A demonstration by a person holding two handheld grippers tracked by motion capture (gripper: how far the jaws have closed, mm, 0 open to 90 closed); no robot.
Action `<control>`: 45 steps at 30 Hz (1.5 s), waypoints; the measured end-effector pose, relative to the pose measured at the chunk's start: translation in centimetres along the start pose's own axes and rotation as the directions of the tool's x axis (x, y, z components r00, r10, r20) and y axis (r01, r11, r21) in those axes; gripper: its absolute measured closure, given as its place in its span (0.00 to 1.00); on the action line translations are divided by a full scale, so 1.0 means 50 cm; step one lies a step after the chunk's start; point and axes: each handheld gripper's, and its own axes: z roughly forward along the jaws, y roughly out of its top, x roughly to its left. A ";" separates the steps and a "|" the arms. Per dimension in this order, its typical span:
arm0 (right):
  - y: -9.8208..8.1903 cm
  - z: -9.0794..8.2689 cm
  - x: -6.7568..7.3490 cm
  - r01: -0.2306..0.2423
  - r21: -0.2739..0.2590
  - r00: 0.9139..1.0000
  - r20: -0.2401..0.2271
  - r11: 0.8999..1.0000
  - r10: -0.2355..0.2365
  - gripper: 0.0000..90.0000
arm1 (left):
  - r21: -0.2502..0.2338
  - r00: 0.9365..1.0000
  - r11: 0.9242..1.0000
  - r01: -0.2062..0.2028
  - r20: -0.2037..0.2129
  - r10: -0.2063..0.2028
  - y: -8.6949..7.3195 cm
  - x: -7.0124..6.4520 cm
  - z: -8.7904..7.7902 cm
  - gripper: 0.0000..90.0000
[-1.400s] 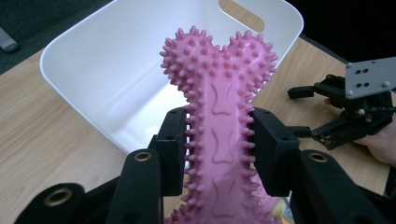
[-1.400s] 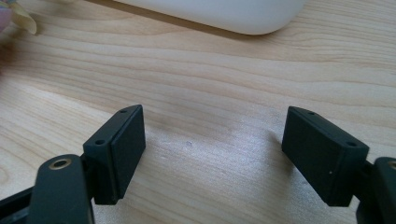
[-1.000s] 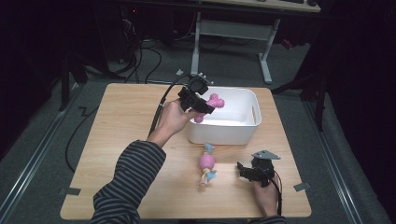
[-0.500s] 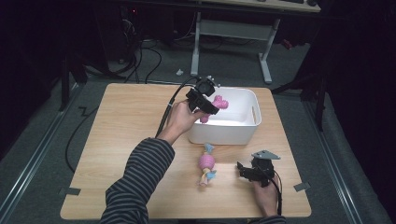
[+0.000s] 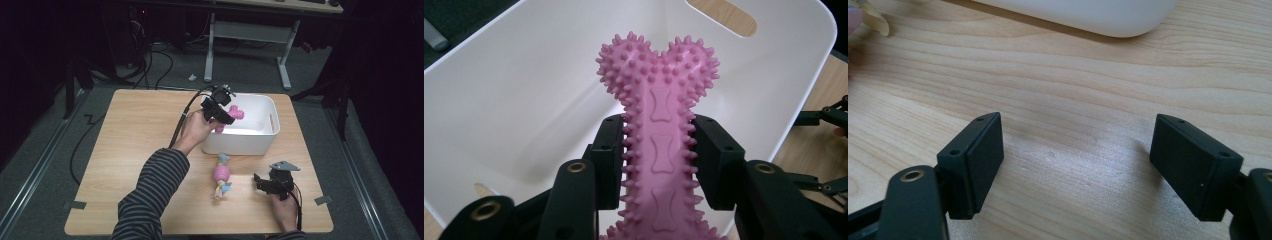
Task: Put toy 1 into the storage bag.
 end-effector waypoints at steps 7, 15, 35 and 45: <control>0.000 0.000 0.000 0.001 0.000 1.000 0.001 1.000 -0.001 0.24 | -0.014 1.000 1.000 0.011 -0.014 -0.011 0.000 0.005 -0.002 0.65; 0.000 0.000 0.000 0.000 0.001 1.000 0.001 1.000 0.000 0.24 | 0.002 1.000 1.000 0.005 -0.026 -0.005 -0.001 0.004 0.009 0.65; 0.000 0.000 0.000 0.001 0.001 1.000 0.001 1.000 -0.001 0.24 | 0.020 0.999 0.999 0.039 -0.032 -0.038 -0.013 0.023 0.025 0.65; 0.000 0.000 0.000 0.000 0.001 1.000 0.000 1.000 0.000 0.24 | 0.073 0.998 0.996 0.055 -0.044 -0.052 -0.032 0.033 0.051 0.65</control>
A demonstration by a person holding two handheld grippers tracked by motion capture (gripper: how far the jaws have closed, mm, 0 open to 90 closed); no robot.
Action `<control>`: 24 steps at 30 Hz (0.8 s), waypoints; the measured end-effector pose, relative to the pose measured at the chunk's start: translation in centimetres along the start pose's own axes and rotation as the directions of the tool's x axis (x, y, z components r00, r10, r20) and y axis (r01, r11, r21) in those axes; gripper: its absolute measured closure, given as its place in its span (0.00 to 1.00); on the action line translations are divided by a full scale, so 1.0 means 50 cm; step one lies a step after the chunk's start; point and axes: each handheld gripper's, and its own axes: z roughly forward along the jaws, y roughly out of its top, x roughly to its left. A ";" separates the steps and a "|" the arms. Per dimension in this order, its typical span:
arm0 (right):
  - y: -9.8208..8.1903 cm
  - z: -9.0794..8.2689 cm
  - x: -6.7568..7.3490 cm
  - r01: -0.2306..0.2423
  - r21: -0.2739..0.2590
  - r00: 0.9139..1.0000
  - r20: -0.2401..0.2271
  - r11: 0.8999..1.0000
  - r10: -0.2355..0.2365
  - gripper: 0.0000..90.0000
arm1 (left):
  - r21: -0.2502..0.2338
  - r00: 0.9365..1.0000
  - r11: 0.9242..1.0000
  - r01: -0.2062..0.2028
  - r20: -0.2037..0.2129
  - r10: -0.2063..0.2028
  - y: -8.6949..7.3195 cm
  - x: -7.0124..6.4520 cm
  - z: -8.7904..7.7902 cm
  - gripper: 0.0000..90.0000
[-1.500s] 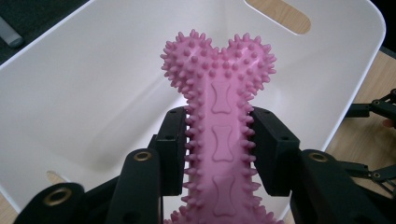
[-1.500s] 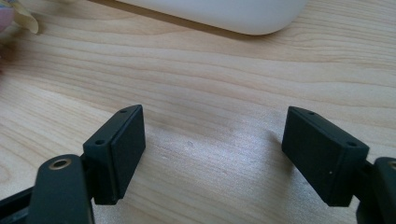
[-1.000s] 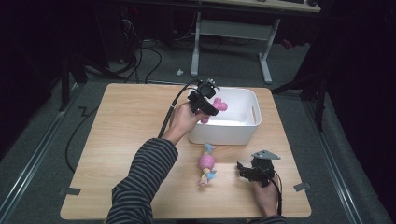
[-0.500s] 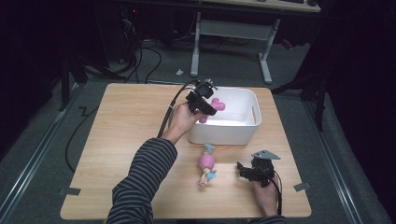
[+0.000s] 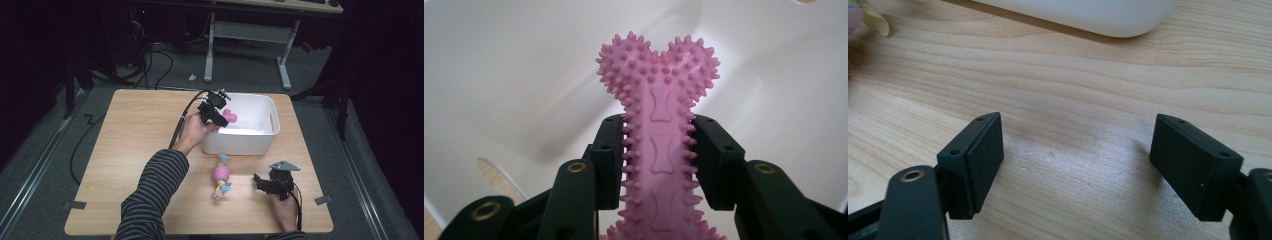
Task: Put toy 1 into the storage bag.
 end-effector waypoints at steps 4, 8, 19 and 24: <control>0.000 0.000 0.000 0.001 0.000 1.000 0.001 1.000 -0.001 0.24 | -0.002 1.000 1.000 0.009 0.000 -0.009 -0.004 0.001 0.003 0.65; 0.000 0.000 0.000 0.001 0.000 1.000 0.000 1.000 -0.001 0.24 | 0.005 1.000 1.000 0.011 -0.005 -0.011 -0.006 0.000 0.004 0.64; 0.000 0.000 0.000 0.001 0.000 1.000 0.000 1.000 -0.001 0.24 | -0.051 1.000 0.999 -0.003 -0.007 0.003 -0.020 -0.008 -0.035 0.51; 0.000 0.001 0.000 0.002 0.000 1.000 0.001 1.000 -0.002 0.24 | -0.099 1.000 0.995 0.004 -0.010 -0.006 -0.036 -0.005 -0.074 0.44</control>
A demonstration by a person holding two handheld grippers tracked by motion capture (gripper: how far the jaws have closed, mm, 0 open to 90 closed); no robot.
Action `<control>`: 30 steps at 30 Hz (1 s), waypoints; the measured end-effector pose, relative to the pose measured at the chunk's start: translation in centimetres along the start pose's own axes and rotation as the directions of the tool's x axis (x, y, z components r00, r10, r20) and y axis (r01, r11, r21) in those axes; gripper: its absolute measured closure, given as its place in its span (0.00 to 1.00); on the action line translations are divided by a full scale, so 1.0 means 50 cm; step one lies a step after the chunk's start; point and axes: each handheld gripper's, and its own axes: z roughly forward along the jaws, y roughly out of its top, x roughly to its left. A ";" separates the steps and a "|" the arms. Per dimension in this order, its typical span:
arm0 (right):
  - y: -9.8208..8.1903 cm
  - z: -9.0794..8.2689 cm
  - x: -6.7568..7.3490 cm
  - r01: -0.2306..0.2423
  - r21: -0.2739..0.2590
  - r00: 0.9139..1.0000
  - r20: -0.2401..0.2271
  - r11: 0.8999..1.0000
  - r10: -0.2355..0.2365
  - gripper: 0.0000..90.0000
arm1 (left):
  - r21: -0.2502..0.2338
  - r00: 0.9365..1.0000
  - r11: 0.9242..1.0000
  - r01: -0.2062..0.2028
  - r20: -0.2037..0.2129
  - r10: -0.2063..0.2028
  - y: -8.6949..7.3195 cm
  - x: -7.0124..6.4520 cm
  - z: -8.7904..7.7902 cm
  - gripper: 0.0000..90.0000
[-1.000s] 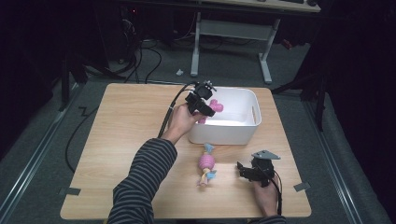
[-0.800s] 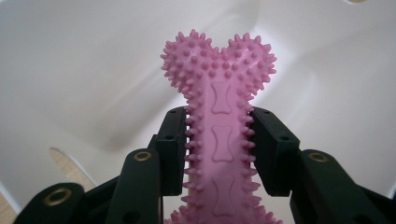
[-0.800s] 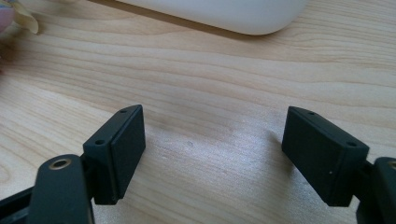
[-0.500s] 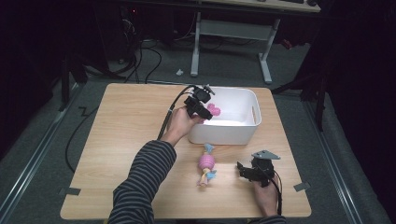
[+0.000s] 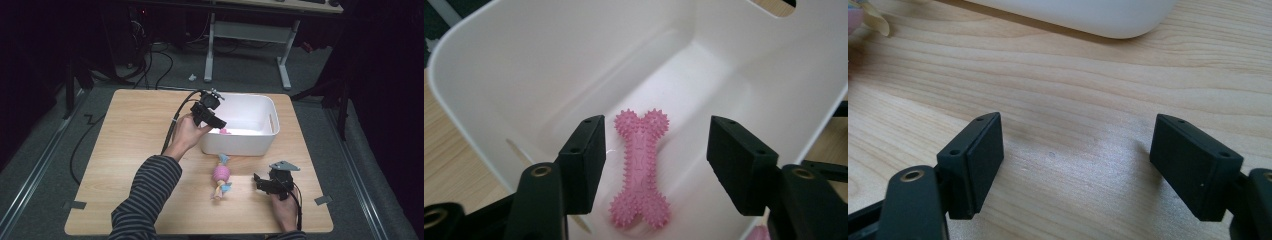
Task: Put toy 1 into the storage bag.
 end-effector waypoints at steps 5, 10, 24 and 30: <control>0.000 0.000 0.000 0.000 -0.001 1.000 0.000 1.000 0.000 0.24 | -0.045 1.000 0.999 0.009 0.003 -0.008 -0.021 0.006 -0.051 0.41; 0.000 0.000 0.000 -0.001 -0.001 1.000 0.000 1.000 0.001 0.24 | -0.070 1.000 0.997 0.018 -0.002 -0.018 -0.039 0.016 -0.083 0.39; 0.000 0.000 0.000 0.002 -0.001 1.000 0.000 1.000 -0.002 0.24 | -0.126 1.000 0.992 0.019 -0.021 -0.022 -0.085 0.033 -0.148 0.39; 0.000 0.000 0.000 0.000 -0.001 1.000 0.000 1.000 0.000 0.24 | -0.138 0.999 0.990 0.028 -0.028 -0.032 -0.100 0.039 -0.166 0.39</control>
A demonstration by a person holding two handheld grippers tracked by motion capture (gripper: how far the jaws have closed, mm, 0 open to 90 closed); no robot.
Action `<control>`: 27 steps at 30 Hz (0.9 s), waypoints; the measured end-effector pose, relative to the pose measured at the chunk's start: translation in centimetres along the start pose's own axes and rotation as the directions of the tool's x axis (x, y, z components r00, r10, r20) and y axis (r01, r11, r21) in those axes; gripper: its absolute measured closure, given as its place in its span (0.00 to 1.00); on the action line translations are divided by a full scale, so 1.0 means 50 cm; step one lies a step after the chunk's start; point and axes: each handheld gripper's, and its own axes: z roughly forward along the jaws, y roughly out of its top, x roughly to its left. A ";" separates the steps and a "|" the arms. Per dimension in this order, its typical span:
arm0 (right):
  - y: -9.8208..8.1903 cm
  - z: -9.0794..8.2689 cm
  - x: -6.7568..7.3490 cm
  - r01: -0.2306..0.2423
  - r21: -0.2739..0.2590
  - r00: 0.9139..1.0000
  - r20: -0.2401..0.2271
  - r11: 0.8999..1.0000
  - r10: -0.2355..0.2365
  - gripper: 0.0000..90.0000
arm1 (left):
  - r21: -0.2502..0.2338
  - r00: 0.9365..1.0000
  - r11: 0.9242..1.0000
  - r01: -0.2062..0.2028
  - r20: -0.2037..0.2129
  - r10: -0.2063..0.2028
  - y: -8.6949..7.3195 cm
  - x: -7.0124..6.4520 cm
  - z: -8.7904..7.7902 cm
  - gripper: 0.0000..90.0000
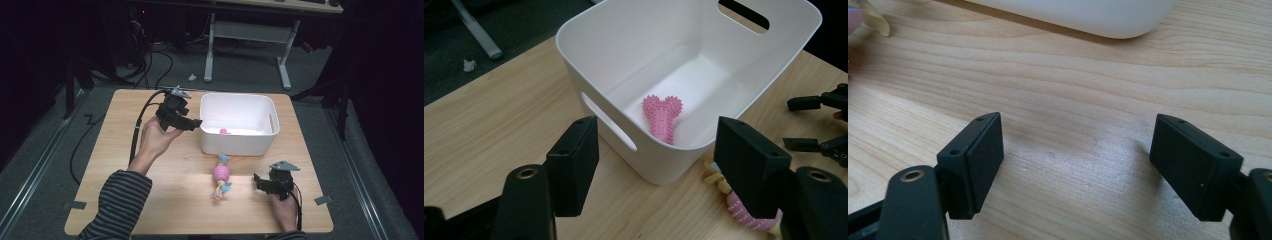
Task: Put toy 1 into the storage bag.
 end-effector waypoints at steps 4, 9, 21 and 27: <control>0.000 0.000 0.000 0.003 -0.002 1.000 0.000 1.000 -0.003 0.24 | -0.010 1.000 1.000 -0.001 -0.011 0.001 -0.006 0.003 -0.014 0.39; 0.000 0.000 0.000 0.002 0.000 1.000 0.000 1.000 -0.002 0.24 | -0.015 1.000 1.000 0.011 -0.014 -0.011 -0.021 0.009 -0.026 0.39; 0.000 0.000 0.000 0.007 -0.001 1.000 -0.005 1.000 -0.007 0.24 | -0.056 0.997 0.996 0.071 -0.019 -0.072 -0.073 0.031 -0.059 0.38; 0.000 0.000 0.000 0.007 -0.001 1.000 -0.004 1.000 -0.007 0.24 | -0.066 0.995 0.993 0.095 -0.025 -0.097 -0.097 0.039 -0.076 0.38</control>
